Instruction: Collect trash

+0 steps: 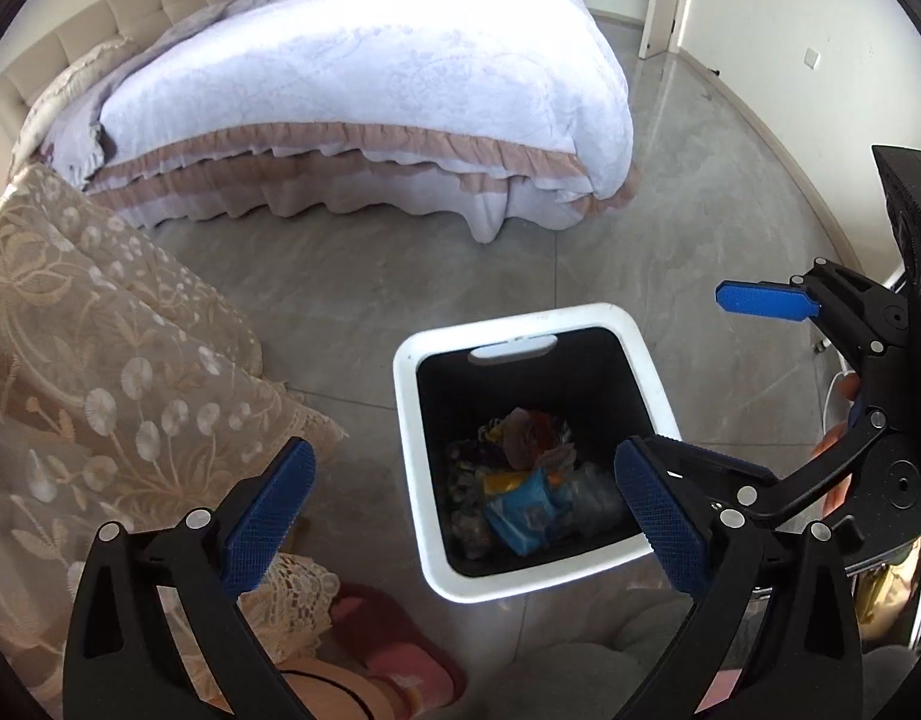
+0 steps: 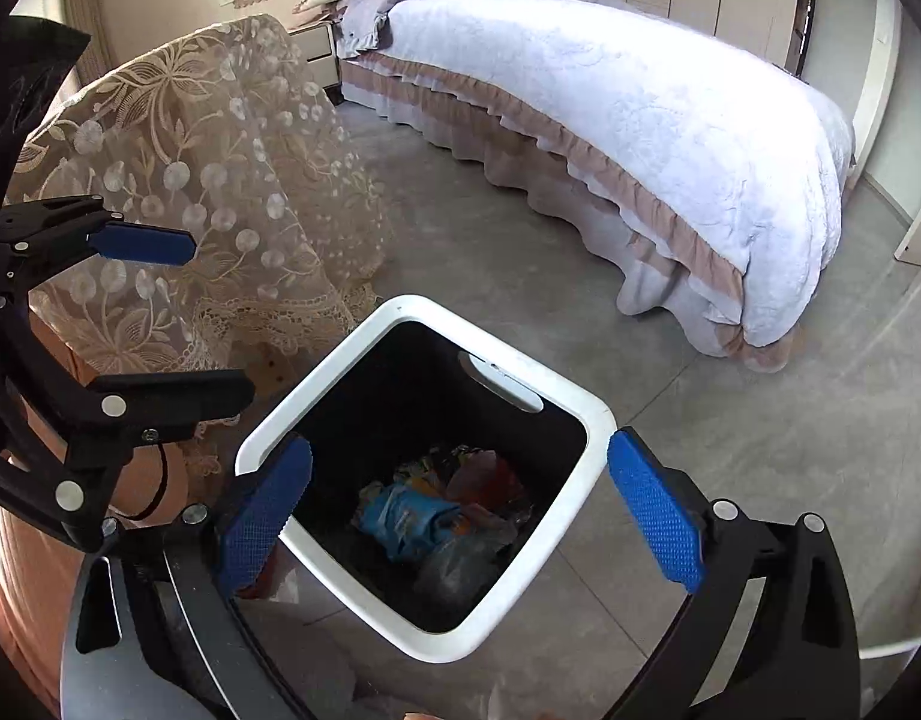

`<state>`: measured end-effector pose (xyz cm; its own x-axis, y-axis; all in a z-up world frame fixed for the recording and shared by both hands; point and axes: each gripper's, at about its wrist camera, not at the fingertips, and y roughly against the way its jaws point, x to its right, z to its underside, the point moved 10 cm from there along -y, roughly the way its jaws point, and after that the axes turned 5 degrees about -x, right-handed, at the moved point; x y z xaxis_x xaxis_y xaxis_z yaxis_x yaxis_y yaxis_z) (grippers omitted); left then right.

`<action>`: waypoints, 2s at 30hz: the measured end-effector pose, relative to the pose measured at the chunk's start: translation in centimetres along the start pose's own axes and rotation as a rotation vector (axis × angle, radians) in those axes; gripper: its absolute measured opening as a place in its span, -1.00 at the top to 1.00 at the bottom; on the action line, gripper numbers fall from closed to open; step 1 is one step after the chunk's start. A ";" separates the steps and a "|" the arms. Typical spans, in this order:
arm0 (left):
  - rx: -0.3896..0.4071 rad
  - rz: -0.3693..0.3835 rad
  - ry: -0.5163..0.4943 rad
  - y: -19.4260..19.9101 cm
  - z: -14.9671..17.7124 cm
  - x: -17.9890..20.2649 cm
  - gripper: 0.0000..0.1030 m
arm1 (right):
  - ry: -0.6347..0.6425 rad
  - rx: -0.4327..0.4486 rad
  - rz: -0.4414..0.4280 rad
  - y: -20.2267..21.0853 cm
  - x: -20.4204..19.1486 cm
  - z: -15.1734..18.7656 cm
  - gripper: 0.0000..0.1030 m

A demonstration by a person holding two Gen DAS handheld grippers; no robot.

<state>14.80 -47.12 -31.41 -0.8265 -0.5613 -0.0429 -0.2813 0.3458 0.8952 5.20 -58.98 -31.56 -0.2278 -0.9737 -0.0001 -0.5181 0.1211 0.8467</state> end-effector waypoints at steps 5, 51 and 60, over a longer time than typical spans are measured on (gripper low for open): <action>0.152 -0.080 0.074 6.5 -1.6 -2.4 -0.91 | 0.038 0.115 0.050 4.1 -1.0 -3.1 -0.91; 0.641 -0.869 0.788 45.6 27.4 -21.9 -0.91 | 0.296 0.693 -0.174 28.4 -40.0 -11.4 -0.91; 0.678 -0.851 0.781 46.8 28.5 -21.1 -0.91 | 0.326 0.725 -0.156 29.8 -41.5 -10.5 -0.91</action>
<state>5.21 2.33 -1.27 0.1549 -0.9879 -0.0064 -0.9385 -0.1491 0.3114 7.89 -17.02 -0.71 0.0847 -0.9834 0.1603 -0.9553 -0.0344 0.2938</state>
